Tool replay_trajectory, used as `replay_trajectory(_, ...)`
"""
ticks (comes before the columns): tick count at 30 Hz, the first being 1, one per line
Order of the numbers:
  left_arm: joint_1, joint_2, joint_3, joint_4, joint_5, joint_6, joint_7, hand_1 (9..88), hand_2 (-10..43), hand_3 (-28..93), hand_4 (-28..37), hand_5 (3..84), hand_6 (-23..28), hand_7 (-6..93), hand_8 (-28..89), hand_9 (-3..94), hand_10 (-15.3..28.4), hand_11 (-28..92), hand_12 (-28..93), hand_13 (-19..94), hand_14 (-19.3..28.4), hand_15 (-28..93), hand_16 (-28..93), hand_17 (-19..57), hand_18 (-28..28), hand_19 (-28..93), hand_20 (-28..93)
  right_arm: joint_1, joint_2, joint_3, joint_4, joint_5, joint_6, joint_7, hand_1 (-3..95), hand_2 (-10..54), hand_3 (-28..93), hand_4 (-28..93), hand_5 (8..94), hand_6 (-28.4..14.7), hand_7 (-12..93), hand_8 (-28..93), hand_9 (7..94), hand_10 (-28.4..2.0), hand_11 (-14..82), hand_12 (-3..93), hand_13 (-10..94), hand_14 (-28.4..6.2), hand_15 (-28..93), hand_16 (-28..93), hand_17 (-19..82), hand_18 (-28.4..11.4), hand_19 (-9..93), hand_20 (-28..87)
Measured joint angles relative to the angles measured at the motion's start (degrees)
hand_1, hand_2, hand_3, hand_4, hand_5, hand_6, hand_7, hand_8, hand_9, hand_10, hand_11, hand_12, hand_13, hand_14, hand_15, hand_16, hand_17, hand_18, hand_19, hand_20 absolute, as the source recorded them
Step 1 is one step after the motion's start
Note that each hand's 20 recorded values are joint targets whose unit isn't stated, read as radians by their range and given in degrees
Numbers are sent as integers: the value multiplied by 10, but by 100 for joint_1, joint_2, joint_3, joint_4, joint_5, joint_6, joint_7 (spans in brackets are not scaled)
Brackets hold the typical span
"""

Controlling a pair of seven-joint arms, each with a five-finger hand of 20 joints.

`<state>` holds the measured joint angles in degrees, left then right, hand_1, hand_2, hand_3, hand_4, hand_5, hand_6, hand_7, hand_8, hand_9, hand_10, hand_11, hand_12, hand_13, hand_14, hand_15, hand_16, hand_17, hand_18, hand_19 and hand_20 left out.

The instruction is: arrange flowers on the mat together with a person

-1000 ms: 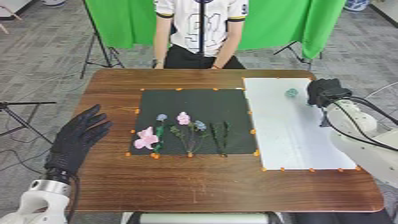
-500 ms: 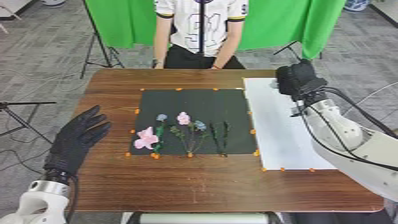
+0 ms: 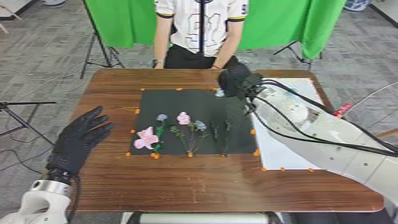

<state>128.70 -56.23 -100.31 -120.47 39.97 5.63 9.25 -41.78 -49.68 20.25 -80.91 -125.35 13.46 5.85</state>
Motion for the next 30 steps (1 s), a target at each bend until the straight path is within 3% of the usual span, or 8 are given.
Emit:
replay_trajectory(14,12,0,-17,3,1,-24,-39,258,-7,719,-260,345,41,177,-84,317,117,238,177,281,152,345,-11,-60,222,499,64,-88,17,-471,-71,4,-329,-231,493,-95,816,-283,655,64,554,-10,829,-34,186,523,724,4,454,449,247,-132,552,338)
replay_trajectory(23,12,0,-17,4,1,-25,-42,259,-6,717,-260,346,41,179,-85,317,117,239,178,281,152,345,-11,-61,222,499,64,-108,39,-412,-78,-119,-326,-225,411,-95,822,-283,590,51,537,-15,758,-46,202,521,666,-18,516,393,227,-140,558,343)
replay_trajectory(28,19,8,-28,3,1,-25,-42,259,-6,717,-259,346,41,179,-85,317,117,239,178,281,152,345,-10,-61,227,502,63,-323,75,-1,-130,-67,-495,-288,358,-95,858,-283,515,38,526,3,674,-68,326,451,632,-41,585,302,206,-153,564,344)
replay_trajectory(30,22,8,-38,1,1,-25,-42,258,-6,718,-259,346,41,179,-85,317,117,239,178,281,152,346,-10,-61,227,502,63,-401,90,177,-141,64,-638,-389,312,-87,888,-279,498,35,477,-105,625,-83,407,377,611,-50,602,281,199,-159,561,343)
